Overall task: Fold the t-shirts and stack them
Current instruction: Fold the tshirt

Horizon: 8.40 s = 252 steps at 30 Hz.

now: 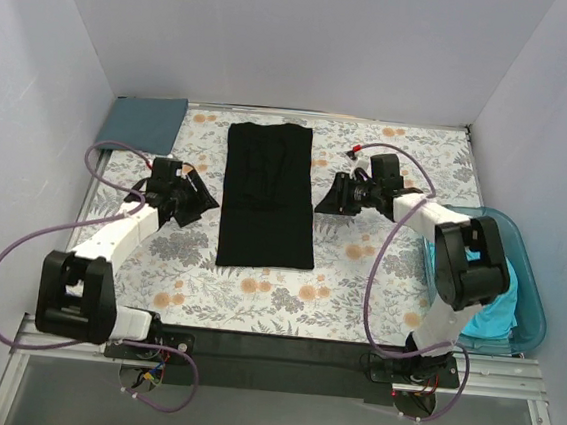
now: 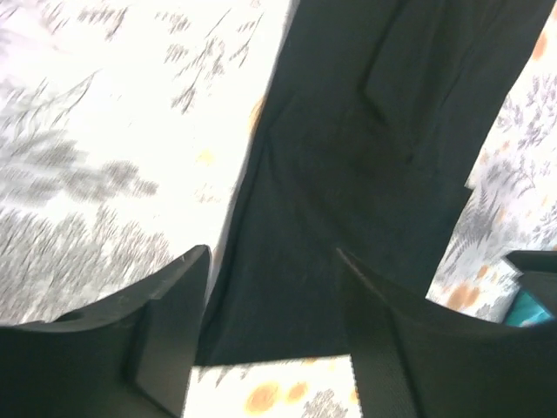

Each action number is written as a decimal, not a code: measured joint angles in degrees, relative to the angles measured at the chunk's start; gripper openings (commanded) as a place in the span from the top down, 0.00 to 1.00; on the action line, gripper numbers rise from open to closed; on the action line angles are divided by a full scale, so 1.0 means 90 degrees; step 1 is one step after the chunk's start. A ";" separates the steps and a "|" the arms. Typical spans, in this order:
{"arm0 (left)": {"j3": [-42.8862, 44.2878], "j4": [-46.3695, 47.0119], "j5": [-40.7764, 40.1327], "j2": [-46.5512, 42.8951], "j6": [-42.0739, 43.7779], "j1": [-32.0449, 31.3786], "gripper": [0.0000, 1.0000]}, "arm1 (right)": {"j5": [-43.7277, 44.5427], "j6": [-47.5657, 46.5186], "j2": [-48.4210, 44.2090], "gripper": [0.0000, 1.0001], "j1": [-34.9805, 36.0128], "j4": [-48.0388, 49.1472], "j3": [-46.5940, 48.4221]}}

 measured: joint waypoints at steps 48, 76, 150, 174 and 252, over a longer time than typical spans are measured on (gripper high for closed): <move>-0.0483 -0.1654 -0.2336 0.0488 -0.0437 -0.2781 0.64 | 0.4422 0.0175 -0.1469 0.37 0.2803 -0.2657 -0.0925; -0.0719 -0.1161 -0.2147 0.0308 -0.0646 -0.2822 1.00 | 0.5149 0.0549 -0.0733 0.48 0.3172 -0.2708 -0.0449; 0.1234 -0.5574 -0.0682 -0.2263 -0.1649 -0.3745 1.00 | 0.4192 -0.0833 -0.1168 0.99 0.3252 -0.8136 0.3619; 0.1744 -0.3813 -0.2297 -0.1229 -0.1183 -0.2465 1.00 | 0.4337 -0.1651 0.0843 0.99 0.2443 -0.8155 0.6118; 0.1132 0.1498 -0.0367 0.2351 0.0733 -0.0923 1.00 | 0.4257 -0.1362 0.1151 0.99 0.1173 -0.2589 0.2344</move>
